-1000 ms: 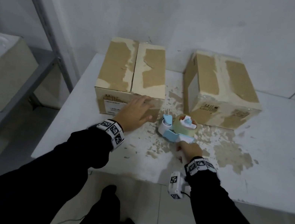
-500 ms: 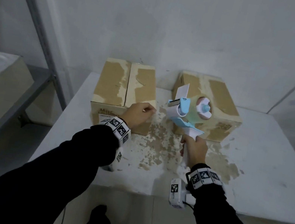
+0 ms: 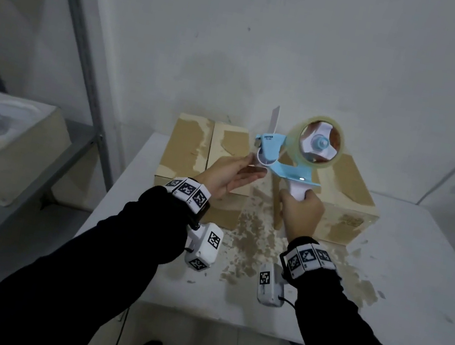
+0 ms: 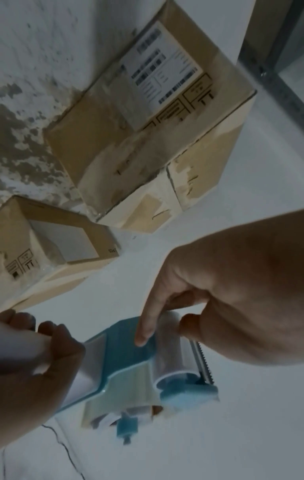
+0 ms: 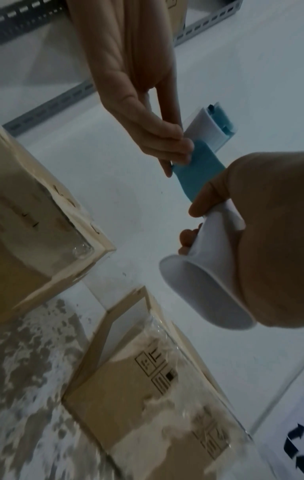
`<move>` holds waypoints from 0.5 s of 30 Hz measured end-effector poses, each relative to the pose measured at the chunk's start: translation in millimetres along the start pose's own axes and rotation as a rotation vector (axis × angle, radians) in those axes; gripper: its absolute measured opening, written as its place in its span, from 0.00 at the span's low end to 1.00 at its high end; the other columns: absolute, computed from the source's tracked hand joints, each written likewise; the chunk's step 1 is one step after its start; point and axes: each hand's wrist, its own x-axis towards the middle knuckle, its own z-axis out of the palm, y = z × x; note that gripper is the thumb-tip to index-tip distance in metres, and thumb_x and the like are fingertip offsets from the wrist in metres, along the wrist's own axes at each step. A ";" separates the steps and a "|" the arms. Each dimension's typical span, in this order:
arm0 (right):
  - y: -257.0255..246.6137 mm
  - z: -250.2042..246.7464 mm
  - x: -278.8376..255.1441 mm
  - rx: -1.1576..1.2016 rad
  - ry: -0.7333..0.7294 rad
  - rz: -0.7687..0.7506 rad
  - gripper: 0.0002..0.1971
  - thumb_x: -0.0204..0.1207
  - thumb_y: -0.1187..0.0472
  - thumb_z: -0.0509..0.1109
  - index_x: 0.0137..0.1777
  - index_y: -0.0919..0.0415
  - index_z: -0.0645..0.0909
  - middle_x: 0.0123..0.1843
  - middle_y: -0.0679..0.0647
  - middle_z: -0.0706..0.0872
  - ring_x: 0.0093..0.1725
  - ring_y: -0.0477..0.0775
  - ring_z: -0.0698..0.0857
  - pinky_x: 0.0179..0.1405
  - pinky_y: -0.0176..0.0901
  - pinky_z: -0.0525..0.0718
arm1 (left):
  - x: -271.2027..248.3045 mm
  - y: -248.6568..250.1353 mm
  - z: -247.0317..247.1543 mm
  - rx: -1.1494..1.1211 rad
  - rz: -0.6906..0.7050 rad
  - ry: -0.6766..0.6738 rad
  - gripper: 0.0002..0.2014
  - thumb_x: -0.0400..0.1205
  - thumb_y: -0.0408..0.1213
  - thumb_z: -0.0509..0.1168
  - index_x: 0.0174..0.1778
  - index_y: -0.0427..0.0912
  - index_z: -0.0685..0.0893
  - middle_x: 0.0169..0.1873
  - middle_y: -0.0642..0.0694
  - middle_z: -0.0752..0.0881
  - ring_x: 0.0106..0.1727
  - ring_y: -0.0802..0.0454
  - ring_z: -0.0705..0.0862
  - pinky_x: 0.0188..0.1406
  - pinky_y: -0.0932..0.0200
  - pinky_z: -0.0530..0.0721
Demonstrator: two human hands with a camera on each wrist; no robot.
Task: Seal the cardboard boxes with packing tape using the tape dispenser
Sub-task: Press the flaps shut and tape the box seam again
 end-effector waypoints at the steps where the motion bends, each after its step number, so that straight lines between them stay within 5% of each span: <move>1: -3.8 1.4 -0.1 -0.012 0.007 -0.014 0.11 0.58 0.54 0.71 0.26 0.56 0.72 0.25 0.54 0.78 0.28 0.60 0.77 0.31 0.49 0.78 | -1.1 1.3 -2.4 -0.027 0.018 0.005 0.16 0.86 0.30 0.56 0.67 0.25 0.75 0.32 0.43 0.91 0.34 0.56 0.90 0.38 0.69 0.88; 4: -9.6 6.5 1.0 0.014 0.006 -0.039 0.12 0.66 0.59 0.73 0.29 0.58 0.73 0.26 0.52 0.75 0.26 0.50 0.70 0.27 0.44 0.69 | -3.1 8.1 -9.5 -0.081 0.051 0.022 0.17 0.84 0.24 0.56 0.69 0.27 0.74 0.32 0.41 0.91 0.33 0.54 0.90 0.35 0.68 0.88; 8: -12.3 15.4 3.5 -0.006 -0.008 -0.089 0.09 0.68 0.59 0.75 0.40 0.64 0.81 0.33 0.56 0.82 0.33 0.57 0.77 0.27 0.44 0.71 | -2.2 17.3 -20.5 -0.152 0.042 0.058 0.14 0.84 0.27 0.55 0.65 0.34 0.75 0.34 0.35 0.90 0.33 0.47 0.91 0.32 0.63 0.89; 12: -11.5 30.2 9.0 -0.052 -0.044 -0.156 0.10 0.63 0.62 0.74 0.43 0.64 0.82 0.34 0.58 0.84 0.37 0.63 0.82 0.33 0.46 0.77 | 0.4 21.1 -40.1 -0.222 0.039 0.075 0.13 0.84 0.34 0.51 0.50 0.31 0.79 0.35 0.31 0.89 0.34 0.42 0.90 0.33 0.59 0.90; 15: -13.6 43.1 13.4 -0.061 -0.069 -0.176 0.09 0.62 0.63 0.75 0.41 0.62 0.81 0.36 0.58 0.86 0.39 0.64 0.84 0.37 0.52 0.82 | 9.2 25.0 -53.2 -0.196 0.039 0.105 0.16 0.85 0.42 0.54 0.56 0.31 0.78 0.40 0.32 0.89 0.33 0.44 0.90 0.33 0.60 0.90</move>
